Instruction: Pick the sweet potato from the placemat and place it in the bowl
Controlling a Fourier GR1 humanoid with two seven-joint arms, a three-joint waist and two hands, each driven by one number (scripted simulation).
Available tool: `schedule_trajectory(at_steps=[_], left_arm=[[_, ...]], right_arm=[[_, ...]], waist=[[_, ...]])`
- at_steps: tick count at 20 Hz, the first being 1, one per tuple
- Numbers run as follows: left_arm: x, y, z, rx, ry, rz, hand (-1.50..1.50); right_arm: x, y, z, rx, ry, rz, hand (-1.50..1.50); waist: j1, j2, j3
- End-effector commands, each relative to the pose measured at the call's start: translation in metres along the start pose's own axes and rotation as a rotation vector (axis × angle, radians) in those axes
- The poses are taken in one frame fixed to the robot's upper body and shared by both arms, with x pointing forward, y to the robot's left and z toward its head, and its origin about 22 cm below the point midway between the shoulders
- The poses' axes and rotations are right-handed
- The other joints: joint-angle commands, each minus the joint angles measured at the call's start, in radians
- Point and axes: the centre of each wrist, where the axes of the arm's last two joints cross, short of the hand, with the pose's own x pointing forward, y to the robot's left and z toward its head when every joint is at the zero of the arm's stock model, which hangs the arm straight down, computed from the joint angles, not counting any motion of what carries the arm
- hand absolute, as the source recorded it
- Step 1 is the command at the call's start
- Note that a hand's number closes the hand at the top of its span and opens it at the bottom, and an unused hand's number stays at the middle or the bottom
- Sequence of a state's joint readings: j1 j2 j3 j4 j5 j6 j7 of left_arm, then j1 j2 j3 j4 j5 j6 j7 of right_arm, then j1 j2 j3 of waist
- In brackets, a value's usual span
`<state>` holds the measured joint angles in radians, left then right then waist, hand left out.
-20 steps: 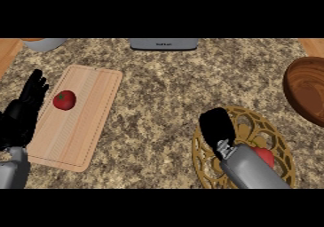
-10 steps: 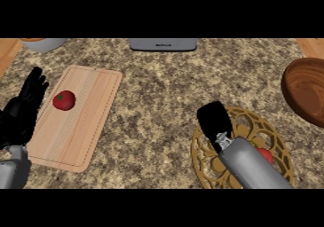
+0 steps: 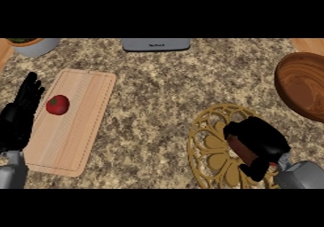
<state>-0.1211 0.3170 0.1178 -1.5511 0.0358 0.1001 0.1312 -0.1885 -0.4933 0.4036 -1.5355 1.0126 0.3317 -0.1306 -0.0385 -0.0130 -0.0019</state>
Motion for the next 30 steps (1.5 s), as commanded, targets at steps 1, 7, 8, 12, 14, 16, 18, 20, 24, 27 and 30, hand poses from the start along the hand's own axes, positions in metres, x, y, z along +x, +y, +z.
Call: schedule_trajectory(at_steps=[1,7,8,12,14,16,18,20,24,27,30], left_arm=[[0.003,0.005,-0.004,0.033,-0.002,-0.017,0.00],[-0.010,-0.007,0.011,0.019,0.012,0.004,0.00],[-0.001,0.001,0.013,0.019,0.033,0.002,0.00],[0.001,-0.011,0.006,0.001,0.009,0.000,0.00],[-0.001,-0.003,0.007,0.012,-0.002,0.000,0.00],[-0.011,-0.011,0.004,-0.030,0.004,0.003,0.00],[-0.006,-0.006,0.007,-0.016,-0.016,0.003,0.00],[-0.006,-0.003,0.008,-0.049,-0.007,0.007,0.00],[0.013,-0.017,0.000,-0.041,-0.029,0.007,0.00],[0.003,-0.015,-0.014,-0.035,-0.024,0.014,0.00],[-0.016,-0.018,-0.004,-0.050,-0.013,0.000,0.00]], right_arm=[[-0.043,0.002,0.067,-0.067,-0.107,-0.019,1.50],[-0.062,-0.054,0.124,-0.431,-0.060,-0.049,1.50],[-0.062,-0.068,0.132,-0.486,-0.060,-0.066,1.50],[-0.077,-0.105,0.165,-0.670,-0.054,-0.201,1.50],[-0.086,-0.113,0.190,-0.691,-0.054,-0.270,1.50],[-0.105,-0.127,0.208,-0.743,0.028,-0.273,1.50],[-0.119,-0.131,0.209,-0.732,0.051,-0.331,1.50],[-0.138,-0.133,0.218,-0.739,0.076,-0.351,1.50],[-0.165,-0.143,0.209,-0.732,0.066,-0.434,1.50],[-0.181,-0.118,0.174,-0.682,0.064,-0.450,1.50],[-0.197,-0.127,0.161,-0.691,0.073,-0.466,1.50]], waist=[[-0.016,0.006,0.003],[-0.029,-0.002,0.002],[-0.018,-0.004,0.002],[-0.010,0.003,0.001],[-0.009,0.003,0.001],[0.012,0.010,0.001],[0.033,0.012,0.001],[0.039,0.013,0.002],[0.047,0.014,0.002],[0.051,0.018,0.002],[0.052,0.017,0.002]])
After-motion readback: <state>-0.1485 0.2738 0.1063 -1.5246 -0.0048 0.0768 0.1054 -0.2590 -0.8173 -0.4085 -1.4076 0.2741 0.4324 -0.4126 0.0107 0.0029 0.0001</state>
